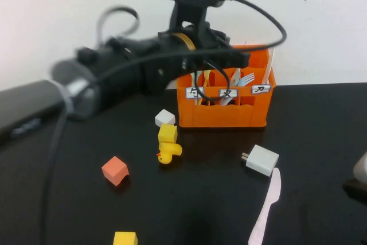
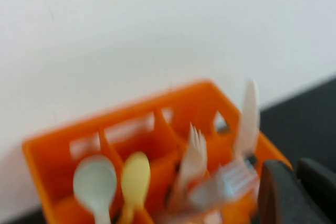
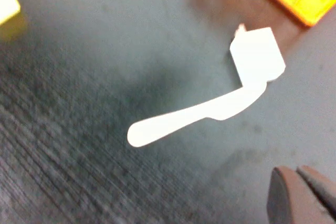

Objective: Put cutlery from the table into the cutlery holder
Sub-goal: Place the fork on the box, then pick up the knife

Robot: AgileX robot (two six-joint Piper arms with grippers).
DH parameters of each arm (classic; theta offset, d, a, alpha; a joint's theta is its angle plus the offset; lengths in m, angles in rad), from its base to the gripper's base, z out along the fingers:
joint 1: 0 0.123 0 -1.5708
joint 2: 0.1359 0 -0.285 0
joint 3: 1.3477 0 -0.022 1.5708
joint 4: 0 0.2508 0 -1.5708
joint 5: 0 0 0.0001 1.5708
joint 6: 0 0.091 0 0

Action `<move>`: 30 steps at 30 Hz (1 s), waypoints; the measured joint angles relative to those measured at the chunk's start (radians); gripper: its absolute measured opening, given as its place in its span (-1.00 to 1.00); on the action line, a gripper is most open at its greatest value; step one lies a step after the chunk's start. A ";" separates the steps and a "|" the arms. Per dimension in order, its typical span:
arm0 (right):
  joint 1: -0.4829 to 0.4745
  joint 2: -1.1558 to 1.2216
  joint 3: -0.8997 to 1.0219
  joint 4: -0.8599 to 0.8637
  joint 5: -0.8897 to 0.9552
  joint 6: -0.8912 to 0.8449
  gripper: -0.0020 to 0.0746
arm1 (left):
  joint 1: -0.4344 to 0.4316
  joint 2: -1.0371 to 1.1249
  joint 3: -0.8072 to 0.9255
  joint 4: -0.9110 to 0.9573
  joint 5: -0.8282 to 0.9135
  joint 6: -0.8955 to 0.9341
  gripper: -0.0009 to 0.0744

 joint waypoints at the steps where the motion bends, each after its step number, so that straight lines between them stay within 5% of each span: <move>1: 0.000 0.005 0.000 0.000 -0.023 -0.006 -0.95 | 0.000 -0.031 0.000 -0.002 0.072 0.000 -0.90; 13: 0.002 0.344 0.000 0.251 -0.116 -0.146 -0.95 | 0.002 -0.365 0.025 -0.047 0.663 0.016 -0.98; 30: 0.116 0.820 -0.195 0.326 -0.199 -0.223 -0.95 | 0.005 -0.903 0.667 -0.179 0.611 0.045 -0.98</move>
